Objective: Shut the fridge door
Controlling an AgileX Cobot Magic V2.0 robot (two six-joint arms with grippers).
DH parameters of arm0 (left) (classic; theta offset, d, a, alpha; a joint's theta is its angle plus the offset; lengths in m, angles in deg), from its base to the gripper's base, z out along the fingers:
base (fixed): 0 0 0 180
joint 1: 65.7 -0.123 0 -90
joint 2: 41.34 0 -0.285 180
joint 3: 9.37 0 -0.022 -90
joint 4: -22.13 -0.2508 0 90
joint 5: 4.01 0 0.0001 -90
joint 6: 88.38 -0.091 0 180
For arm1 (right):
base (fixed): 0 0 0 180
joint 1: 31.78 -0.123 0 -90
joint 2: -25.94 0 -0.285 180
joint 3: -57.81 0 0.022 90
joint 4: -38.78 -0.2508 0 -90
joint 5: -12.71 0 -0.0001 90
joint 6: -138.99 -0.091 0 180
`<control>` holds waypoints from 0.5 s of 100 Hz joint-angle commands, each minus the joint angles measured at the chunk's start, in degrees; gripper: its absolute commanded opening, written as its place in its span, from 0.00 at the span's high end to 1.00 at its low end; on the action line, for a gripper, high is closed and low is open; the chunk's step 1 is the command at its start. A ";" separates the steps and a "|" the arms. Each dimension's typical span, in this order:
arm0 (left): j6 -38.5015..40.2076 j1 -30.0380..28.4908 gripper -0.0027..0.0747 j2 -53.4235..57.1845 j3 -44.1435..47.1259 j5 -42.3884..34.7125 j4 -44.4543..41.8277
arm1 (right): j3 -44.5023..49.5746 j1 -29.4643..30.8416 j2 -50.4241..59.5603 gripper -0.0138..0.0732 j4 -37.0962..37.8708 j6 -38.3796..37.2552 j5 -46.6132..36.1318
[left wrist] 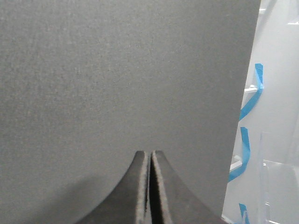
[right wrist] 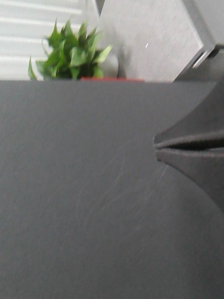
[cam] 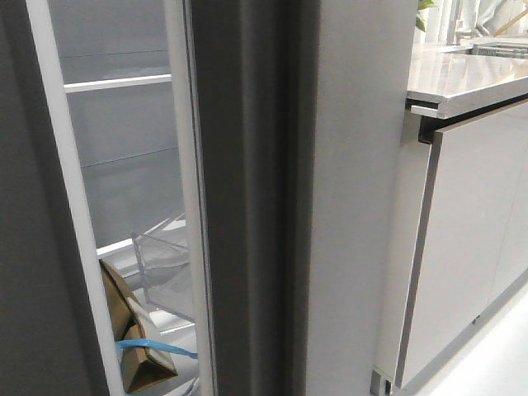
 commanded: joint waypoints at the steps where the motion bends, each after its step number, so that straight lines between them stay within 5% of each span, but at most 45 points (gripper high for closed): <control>1: 0.20 0.37 0.99 -1.09 1.60 -4.40 0.09 | -5.29 -2.38 -2.27 0.93 0.59 0.01 -4.24; 50: 0.20 0.37 0.99 -1.09 1.60 -4.40 0.09 | -15.26 -13.24 -11.64 0.93 0.59 0.01 -4.24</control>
